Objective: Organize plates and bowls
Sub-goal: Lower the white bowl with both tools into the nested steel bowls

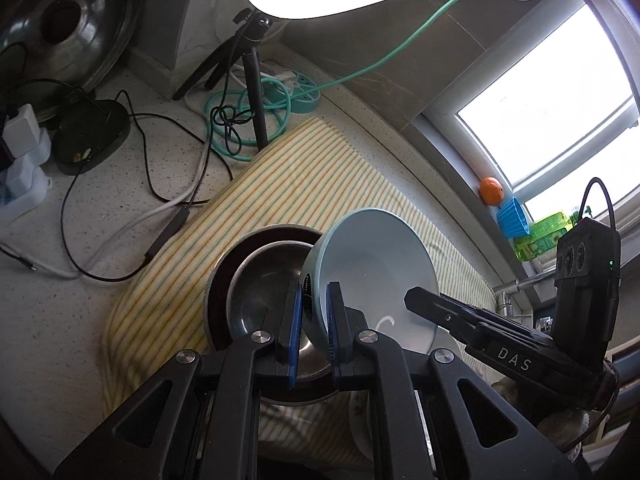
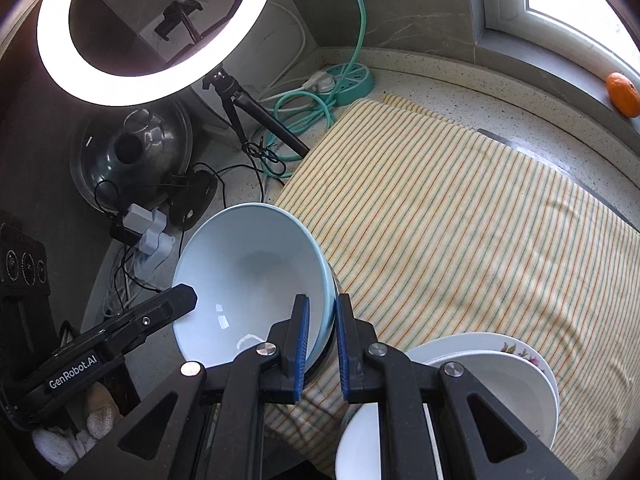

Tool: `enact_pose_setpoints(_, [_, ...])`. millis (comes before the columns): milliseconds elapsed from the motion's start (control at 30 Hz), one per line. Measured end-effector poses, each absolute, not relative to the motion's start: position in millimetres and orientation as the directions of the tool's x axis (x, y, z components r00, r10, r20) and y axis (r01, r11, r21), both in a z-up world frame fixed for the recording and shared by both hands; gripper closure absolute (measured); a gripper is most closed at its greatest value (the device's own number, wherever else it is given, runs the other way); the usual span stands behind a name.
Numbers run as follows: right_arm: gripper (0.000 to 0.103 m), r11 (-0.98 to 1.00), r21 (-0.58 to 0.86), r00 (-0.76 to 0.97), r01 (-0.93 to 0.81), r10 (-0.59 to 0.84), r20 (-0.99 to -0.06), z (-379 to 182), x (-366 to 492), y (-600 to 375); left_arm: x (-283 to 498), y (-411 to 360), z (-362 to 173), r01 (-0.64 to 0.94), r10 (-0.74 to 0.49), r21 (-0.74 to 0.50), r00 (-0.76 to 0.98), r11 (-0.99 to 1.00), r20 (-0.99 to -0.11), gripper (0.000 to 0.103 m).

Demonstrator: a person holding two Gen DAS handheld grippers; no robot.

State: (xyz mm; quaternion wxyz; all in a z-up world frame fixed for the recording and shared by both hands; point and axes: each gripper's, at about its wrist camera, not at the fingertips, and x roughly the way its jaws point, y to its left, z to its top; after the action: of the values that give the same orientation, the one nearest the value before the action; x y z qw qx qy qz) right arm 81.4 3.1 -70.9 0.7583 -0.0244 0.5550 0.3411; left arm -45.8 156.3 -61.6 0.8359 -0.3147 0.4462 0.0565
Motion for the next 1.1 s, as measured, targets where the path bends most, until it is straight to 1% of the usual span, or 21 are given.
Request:
enact_pose_setpoints(267, [0.091,0.763,0.327,0.116,-0.558,0.462,-0.879,-85.0,76.6,23.4,-53.7,172.4,-81.2,-0.415,-0.198,-0.487,0.569,0.768,-0.798,0.094])
enact_pose_setpoints(1100, [0.091,0.769,0.302,0.096,-0.564,0.424,-0.901,-105.7,74.0,36.3,-56.6,178.7,-102.8,-0.439,-0.209,-0.478,0.530,0.761,-0.821,0.094])
